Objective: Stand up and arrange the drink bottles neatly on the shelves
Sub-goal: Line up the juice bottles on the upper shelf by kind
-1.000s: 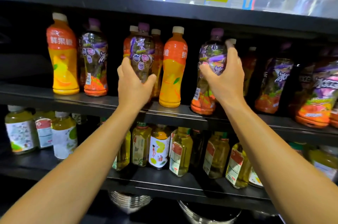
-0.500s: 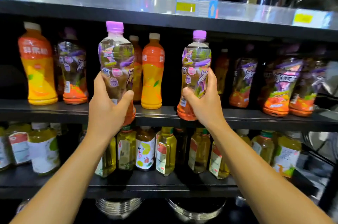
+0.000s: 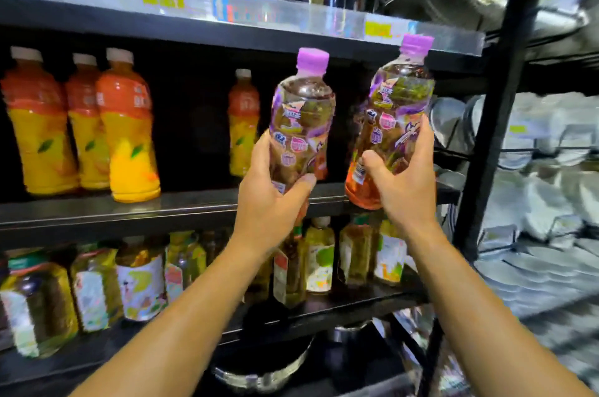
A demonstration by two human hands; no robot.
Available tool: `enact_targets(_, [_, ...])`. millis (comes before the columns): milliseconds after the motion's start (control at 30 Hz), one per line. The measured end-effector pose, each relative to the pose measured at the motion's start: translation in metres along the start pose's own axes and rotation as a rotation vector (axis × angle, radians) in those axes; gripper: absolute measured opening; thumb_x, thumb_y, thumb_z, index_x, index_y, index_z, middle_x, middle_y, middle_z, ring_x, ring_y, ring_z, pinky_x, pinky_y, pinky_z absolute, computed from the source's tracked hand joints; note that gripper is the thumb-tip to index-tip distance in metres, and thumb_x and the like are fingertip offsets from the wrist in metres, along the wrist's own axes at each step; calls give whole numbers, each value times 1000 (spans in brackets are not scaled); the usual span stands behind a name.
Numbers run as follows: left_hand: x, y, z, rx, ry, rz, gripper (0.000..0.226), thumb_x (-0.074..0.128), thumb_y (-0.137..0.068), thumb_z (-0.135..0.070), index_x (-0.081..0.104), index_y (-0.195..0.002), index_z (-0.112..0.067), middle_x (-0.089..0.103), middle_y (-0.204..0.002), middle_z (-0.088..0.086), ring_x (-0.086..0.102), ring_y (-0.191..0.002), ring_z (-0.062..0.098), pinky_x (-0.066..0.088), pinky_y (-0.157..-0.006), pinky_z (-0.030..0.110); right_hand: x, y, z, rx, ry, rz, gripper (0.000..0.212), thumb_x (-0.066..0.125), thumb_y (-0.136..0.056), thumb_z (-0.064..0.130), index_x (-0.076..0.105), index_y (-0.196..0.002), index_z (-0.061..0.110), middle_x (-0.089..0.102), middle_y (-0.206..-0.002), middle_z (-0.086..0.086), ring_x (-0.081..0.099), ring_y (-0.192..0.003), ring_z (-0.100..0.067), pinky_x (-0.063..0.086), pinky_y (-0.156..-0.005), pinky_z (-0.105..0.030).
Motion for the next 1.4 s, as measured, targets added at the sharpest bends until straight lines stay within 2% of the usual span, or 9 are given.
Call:
enact_targets(167, [68, -38, 18, -78, 36, 20, 58, 72, -86, -17, 46, -137, -17, 57, -109, -25, 56, -98, -16, 43, -85, 6, -48, -27, -47, 37, 124, -30, 85, 73, -87, 18, 20, -154, 19, 44, -124, 34, 44, -103, 31, 32, -89, 3])
enact_targets(333, [104, -62, 49, -231, -36, 0, 54, 71, -82, -35, 48, -130, -23, 64, -115, -7, 63, -102, 9, 52, -96, 40, -54, -49, -89, 90, 172, 51, 81, 70, -89, 21, 20, -153, 26, 45, -137, 18, 43, -110, 26, 34, -91, 1])
enact_targets(500, [127, -77, 59, -387, -272, 6, 66, 63, -85, -50, 37, -139, -23, 36, -143, 8, 32, -131, 31, 37, -100, 41, -43, -67, -111, 143, 252, 65, 83, 64, -89, 37, 12, -154, 31, 30, -153, 2, 28, -139, -17, 28, -114, -39])
enact_targets(567, [132, -82, 63, -430, -276, 12, 73, 61, -85, -52, 30, -144, -21, 31, -147, 11, 32, -134, 33, 37, -106, 48, -35, -72, -119, 150, 252, 98, 87, 63, -89, 39, 6, -155, 32, 20, -158, 2, 19, -144, -21, 22, -115, -41])
enact_targets(700, [137, -88, 70, -463, -184, 26, 60, 61, -91, -41, 35, -138, -14, 46, -130, 5, 52, -116, 24, 47, -99, 42, -28, -79, -133, 167, 175, 153, 91, 64, -91, 34, 0, -156, 28, 13, -162, 4, 20, -145, -12, 22, -108, -23])
enact_targets(900, [141, -95, 77, -520, -193, 30, 53, 60, -91, -43, 49, -127, -6, 63, -115, 10, 61, -102, 25, 48, -85, 31, -20, -90, -149, 230, 203, 211, 93, 62, -93, 37, -3, -156, 21, 21, -159, -4, 28, -142, -19, 23, -103, -22])
enact_targets(1033, [140, -95, 78, -546, -166, 34, 60, 63, -83, -52, 53, -123, -10, 65, -118, 10, 62, -107, 25, 50, -89, 31, -20, -92, -150, 251, 219, 236, 89, 64, -88, 44, 8, -153, 23, 39, -148, -6, 43, -132, -25, 37, -103, -33])
enact_targets(1167, [127, -84, 59, -476, -145, 47, 91, 66, -75, -58, 27, -150, -25, 53, -136, -4, 53, -120, 17, 46, -102, 37, -31, -75, -133, 233, 232, 101, 88, 66, -86, 43, 15, -154, 22, 33, -152, -3, 35, -138, -20, 32, -110, -33])
enact_targets(1400, [60, -29, 27, -186, -434, -8, 67, 60, -93, -44, 34, -151, -26, 41, -152, -9, 35, -139, 7, 32, -110, 24, 1, -6, -62, -33, 169, 32, 58, 66, -88, 29, 42, -139, 18, 45, -134, 3, 42, -127, -16, 38, -106, -34])
Point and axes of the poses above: each hand's wrist, its own y-axis away from the middle knuckle, its own x-axis out of the palm, z = x × y, the point moved 2 cm from there along -y, towards the middle knuckle
